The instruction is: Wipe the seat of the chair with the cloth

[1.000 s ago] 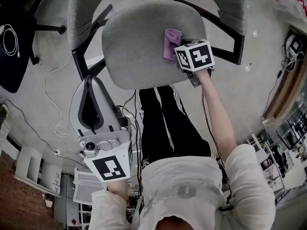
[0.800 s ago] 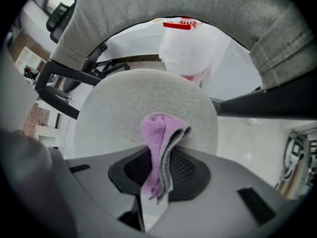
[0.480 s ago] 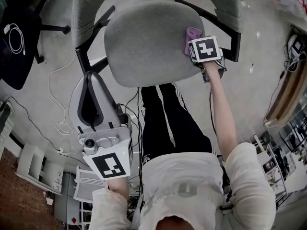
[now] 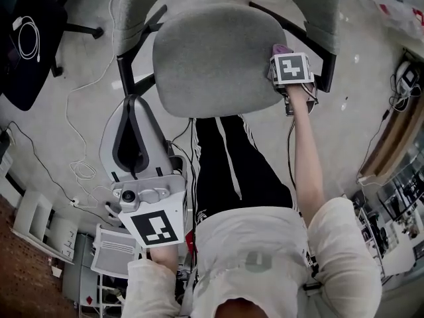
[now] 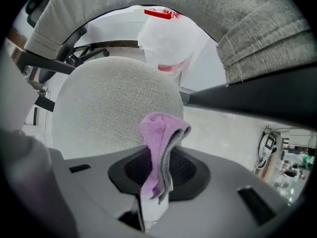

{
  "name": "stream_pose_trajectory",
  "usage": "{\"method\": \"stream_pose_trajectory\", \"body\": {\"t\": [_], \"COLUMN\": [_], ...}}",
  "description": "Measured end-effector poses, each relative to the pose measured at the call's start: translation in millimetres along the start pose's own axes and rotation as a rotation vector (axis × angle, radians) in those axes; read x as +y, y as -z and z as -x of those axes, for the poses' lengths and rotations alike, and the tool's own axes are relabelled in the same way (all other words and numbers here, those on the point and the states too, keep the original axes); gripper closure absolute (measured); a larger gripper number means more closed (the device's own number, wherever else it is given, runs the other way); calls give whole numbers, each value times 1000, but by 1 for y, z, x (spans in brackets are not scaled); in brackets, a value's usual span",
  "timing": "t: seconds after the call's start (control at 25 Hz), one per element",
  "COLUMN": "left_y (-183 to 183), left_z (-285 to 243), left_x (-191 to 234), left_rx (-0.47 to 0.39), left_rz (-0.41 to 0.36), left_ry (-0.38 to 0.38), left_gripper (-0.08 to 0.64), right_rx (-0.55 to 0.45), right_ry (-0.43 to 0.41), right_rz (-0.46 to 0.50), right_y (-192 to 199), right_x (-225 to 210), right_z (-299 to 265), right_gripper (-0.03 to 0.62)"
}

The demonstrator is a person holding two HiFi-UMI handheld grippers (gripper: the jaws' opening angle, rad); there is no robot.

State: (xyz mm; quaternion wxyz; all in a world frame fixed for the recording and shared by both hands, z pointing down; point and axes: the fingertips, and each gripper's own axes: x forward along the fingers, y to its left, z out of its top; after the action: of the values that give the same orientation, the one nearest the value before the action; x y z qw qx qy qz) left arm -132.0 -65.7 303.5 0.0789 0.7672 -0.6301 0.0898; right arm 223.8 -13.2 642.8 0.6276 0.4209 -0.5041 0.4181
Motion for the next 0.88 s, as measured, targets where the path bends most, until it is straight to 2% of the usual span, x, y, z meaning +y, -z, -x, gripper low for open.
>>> {"method": "stream_pose_trajectory", "body": {"t": [0.12, 0.2, 0.28, 0.36, 0.48, 0.56, 0.64, 0.72, 0.8, 0.88], "left_y": [3, 5, 9, 14, 22, 28, 32, 35, 38, 39], "left_z": [3, 5, 7, 8, 9, 8, 10, 13, 16, 17], "left_x": [8, 15, 23, 30, 38, 41, 43, 46, 48, 47], "left_rx": [9, 9, 11, 19, 35, 46, 58, 64, 69, 73], "left_rz": [1, 3, 5, 7, 11, 12, 11, 5, 0, 2], "left_ry": [-20, -42, -68, -92, -117, -127, -134, -138, -139, -135], "left_gripper": [546, 546, 546, 546, 547, 547, 546, 546, 546, 546], "right_rx": [-26, -93, -185, -258, -257, -235, -225, -233, -251, -247], "right_ry": [-5, -73, -217, -419, -694, -800, -842, -839, -814, -804], "right_rz": [-8, 1, 47, 112, 206, 279, 347, 387, 389, 348], "right_y": [-2, -8, -16, -21, -9, 4, 14, 18, 17, 18], "right_x": [4, 26, 73, 144, 260, 324, 369, 395, 402, 391], "right_z": [12, 28, 48, 65, 69, 58, 47, 39, 32, 29], "right_gripper": [505, 505, 505, 505, 505, 505, 505, 505, 505, 505]}}
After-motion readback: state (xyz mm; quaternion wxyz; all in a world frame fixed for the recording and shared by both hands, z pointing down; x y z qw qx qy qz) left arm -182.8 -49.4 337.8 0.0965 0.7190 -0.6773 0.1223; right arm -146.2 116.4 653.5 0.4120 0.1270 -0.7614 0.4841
